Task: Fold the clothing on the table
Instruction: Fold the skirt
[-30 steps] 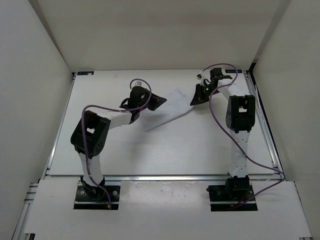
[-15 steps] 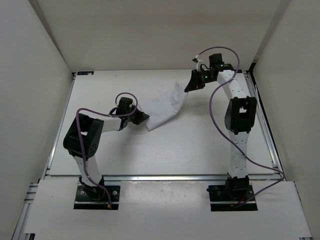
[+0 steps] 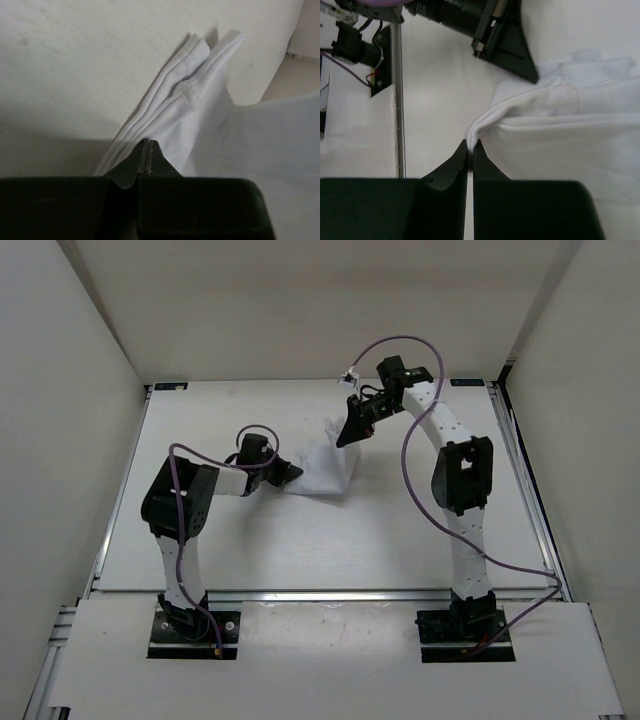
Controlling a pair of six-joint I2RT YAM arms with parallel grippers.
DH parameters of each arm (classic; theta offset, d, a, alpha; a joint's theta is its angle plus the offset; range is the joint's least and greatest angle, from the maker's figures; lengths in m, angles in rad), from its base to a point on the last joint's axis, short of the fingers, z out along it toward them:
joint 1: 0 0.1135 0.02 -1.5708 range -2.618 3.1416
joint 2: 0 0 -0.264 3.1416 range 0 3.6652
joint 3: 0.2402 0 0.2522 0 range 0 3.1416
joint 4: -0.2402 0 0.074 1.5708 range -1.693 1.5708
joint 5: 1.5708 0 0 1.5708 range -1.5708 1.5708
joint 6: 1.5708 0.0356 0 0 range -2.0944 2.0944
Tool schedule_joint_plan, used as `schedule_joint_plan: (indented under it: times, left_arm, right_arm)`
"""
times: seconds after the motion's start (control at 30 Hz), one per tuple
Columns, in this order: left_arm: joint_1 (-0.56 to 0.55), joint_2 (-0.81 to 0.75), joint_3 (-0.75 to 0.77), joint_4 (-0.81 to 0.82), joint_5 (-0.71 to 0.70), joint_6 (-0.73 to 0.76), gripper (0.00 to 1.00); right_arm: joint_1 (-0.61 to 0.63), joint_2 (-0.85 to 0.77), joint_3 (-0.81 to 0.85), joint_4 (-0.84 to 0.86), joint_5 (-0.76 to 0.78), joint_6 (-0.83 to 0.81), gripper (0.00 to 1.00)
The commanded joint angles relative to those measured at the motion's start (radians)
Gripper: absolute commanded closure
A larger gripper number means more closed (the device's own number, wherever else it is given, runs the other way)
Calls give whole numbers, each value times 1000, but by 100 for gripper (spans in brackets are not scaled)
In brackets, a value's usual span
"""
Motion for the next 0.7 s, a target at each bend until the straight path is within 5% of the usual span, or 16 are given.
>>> schedule_joint_plan:
  times: [0.0, 0.37, 0.47, 0.53, 0.57, 0.6, 0.67]
  left_arm:
    - [-3, 33, 30, 17, 24, 4, 100]
    - [1, 35, -49, 142, 95, -45, 100]
    - [1, 29, -80, 184, 119, -64, 100]
    - [16, 15, -86, 180, 135, -60, 100]
    - [27, 6, -97, 184, 138, -53, 100]
    - [50, -6, -97, 187, 152, -54, 100]
    - [75, -23, -78, 140, 152, 2, 100]
  right_arm:
    - [61, -42, -28, -70, -6, -114, 100]
    - [250, -13, -137, 109, 145, -30, 100]
    - [301, 14, -143, 201, 241, 100, 100]
    - [327, 24, -125, 205, 308, 119, 58]
    - [342, 22, -105, 205, 332, 130, 28]
    - [348, 28, -92, 206, 337, 134, 15]
    - [349, 27, -39, 224, 379, 156, 8]
